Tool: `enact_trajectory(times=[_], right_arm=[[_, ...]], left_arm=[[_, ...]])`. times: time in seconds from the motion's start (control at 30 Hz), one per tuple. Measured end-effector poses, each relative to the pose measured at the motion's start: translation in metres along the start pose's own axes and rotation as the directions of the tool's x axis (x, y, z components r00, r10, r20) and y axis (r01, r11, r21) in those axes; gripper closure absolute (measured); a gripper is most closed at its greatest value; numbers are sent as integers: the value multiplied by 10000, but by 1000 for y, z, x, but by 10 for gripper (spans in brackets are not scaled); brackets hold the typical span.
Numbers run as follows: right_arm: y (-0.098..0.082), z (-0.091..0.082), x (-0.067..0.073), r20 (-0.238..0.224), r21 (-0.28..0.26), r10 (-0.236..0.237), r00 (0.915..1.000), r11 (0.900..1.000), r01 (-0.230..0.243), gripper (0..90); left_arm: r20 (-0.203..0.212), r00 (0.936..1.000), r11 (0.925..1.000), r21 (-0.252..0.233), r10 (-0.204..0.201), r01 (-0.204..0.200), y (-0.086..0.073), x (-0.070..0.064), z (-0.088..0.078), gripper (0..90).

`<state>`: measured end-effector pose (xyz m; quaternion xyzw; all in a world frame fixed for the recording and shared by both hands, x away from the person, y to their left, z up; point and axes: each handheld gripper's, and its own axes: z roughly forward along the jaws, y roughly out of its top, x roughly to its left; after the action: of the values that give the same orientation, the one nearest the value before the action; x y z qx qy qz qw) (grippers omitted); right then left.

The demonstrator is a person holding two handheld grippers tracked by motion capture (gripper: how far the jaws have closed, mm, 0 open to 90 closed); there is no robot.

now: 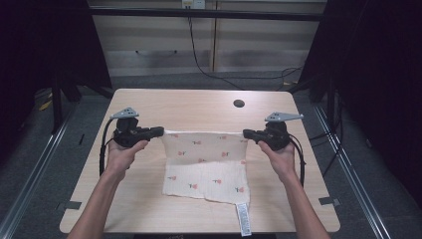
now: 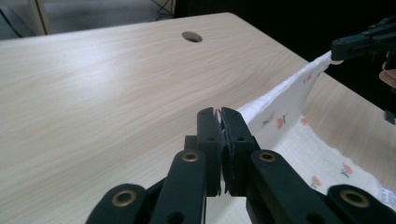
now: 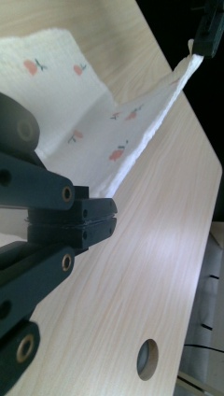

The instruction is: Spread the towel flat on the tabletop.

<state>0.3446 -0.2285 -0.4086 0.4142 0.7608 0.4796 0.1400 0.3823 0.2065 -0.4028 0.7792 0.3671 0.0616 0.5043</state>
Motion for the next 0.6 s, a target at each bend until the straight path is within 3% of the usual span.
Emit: enact_trajectory(times=[0.2,0.3,0.33,0.53,0.57,0.6], right_arm=[[-2,30,-19,47,696,-41,10000,9976,38,897],[-4,37,-25,85,778,41,10000,9970,-47,893],[-5,42,-30,45,702,248,9997,9972,-250,880],[-7,50,-32,205,744,209,9996,9970,-223,762],[-9,52,-34,361,582,423,9985,9973,-444,689],[-9,52,-35,356,552,477,9982,9972,-497,689]], left_arm=[[-82,9988,9985,280,-478,480,-10,19,20,869],[-139,9989,9985,319,-451,455,-16,22,26,861],[-87,9991,9989,233,-416,418,-18,24,29,844],[-163,9982,9983,-72,-578,577,-18,28,30,713],[-209,9983,9986,-32,-536,536,-17,28,28,697],[-259,9983,9986,-24,-530,530,-17,28,26,683]])
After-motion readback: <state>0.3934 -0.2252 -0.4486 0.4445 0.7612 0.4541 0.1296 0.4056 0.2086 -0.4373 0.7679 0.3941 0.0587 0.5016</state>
